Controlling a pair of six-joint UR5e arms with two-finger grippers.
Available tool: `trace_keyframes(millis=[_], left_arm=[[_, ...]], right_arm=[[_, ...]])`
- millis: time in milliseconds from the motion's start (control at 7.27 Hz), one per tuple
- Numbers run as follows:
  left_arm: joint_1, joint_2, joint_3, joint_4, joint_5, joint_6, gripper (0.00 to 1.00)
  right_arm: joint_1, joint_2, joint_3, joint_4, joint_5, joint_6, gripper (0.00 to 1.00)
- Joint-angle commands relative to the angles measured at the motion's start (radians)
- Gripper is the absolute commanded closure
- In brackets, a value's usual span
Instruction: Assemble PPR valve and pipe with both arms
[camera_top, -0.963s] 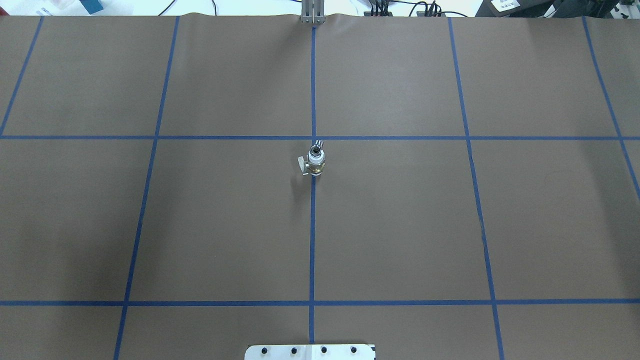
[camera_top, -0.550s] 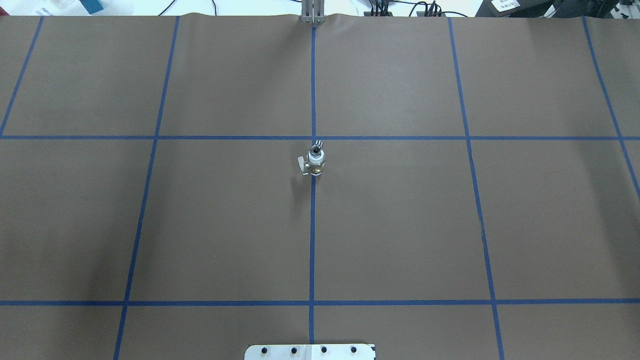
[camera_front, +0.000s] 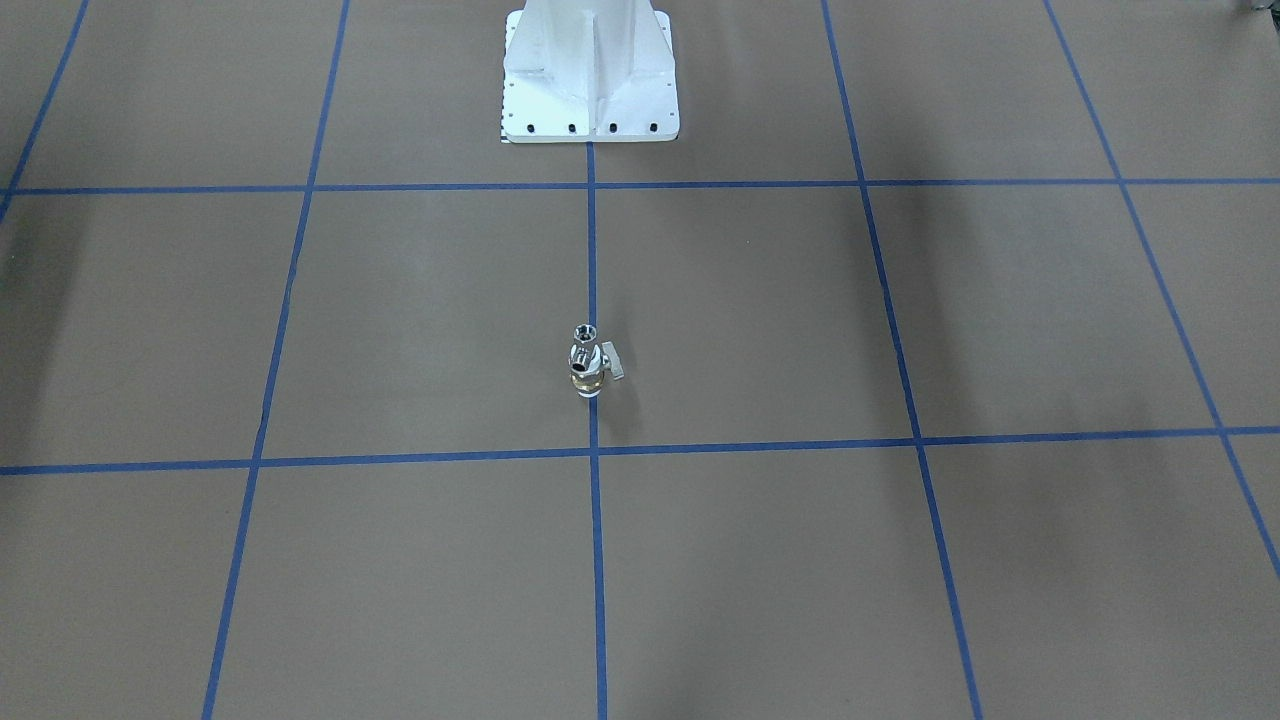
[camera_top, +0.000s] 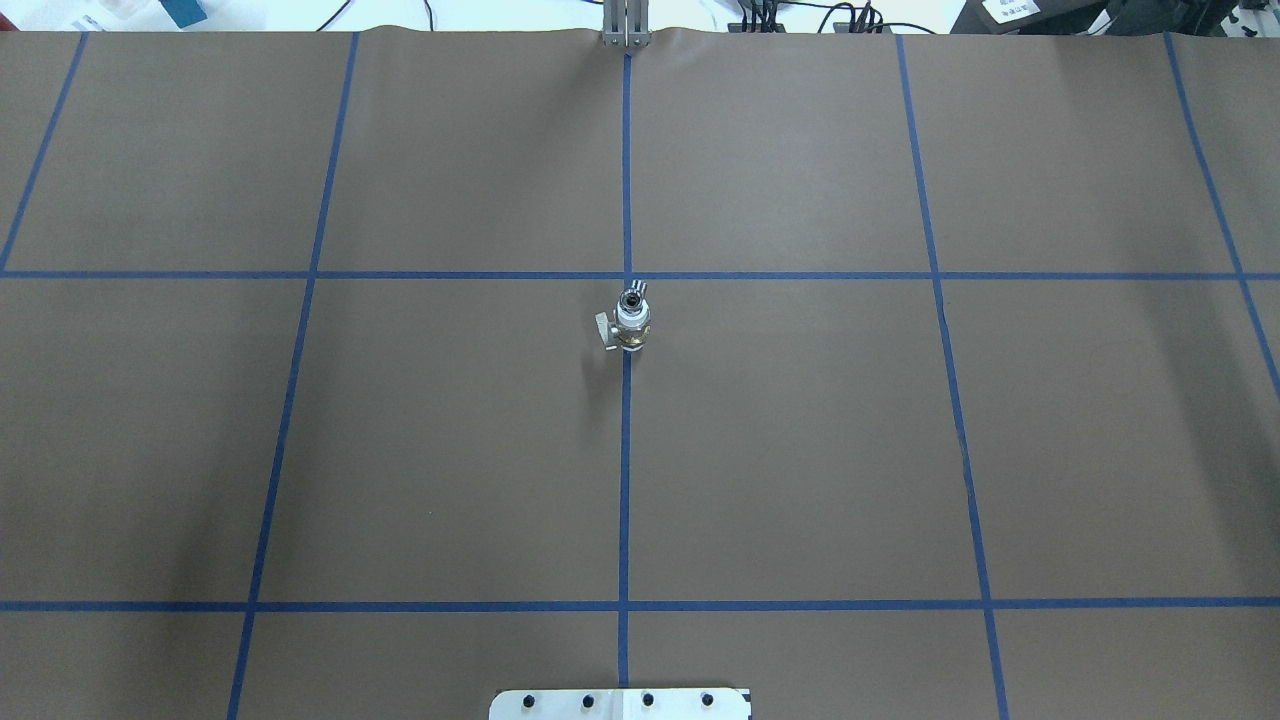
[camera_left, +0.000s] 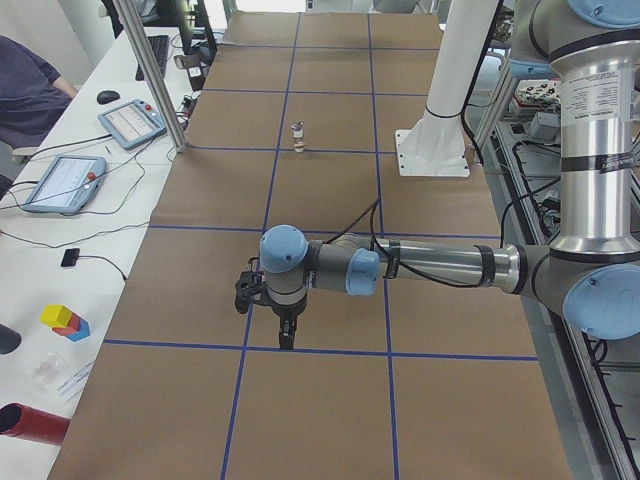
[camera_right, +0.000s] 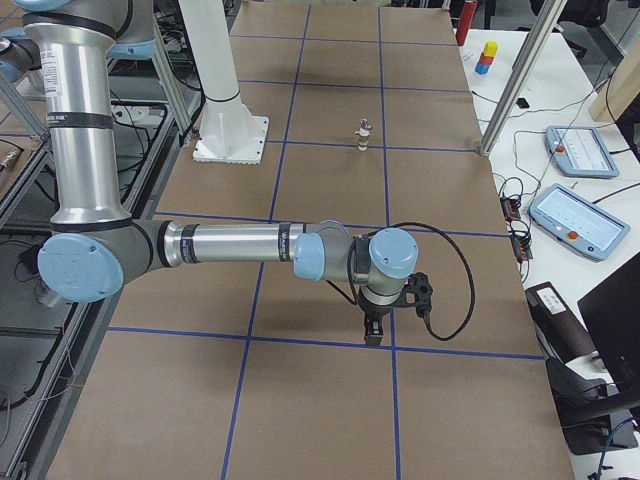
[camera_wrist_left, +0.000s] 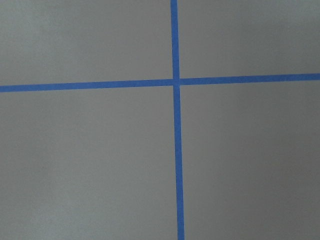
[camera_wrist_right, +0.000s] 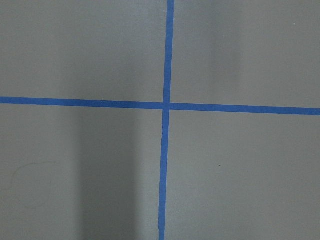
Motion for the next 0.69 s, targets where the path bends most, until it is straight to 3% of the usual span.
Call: trace_keyframes(millis=[0,550], left_arm=[[-0.001,-0.005,0.0,0.0,0.0,0.0,0.0],[0.001,-0.011,0.001,0.002,0.001,-0.002,0.0]], right_arm=[[0.0,0.002,0.001,0.004,0.01,0.0,0.01],[0.0,-0.003,-0.001,0.007,0.012,0.0,0.01]])
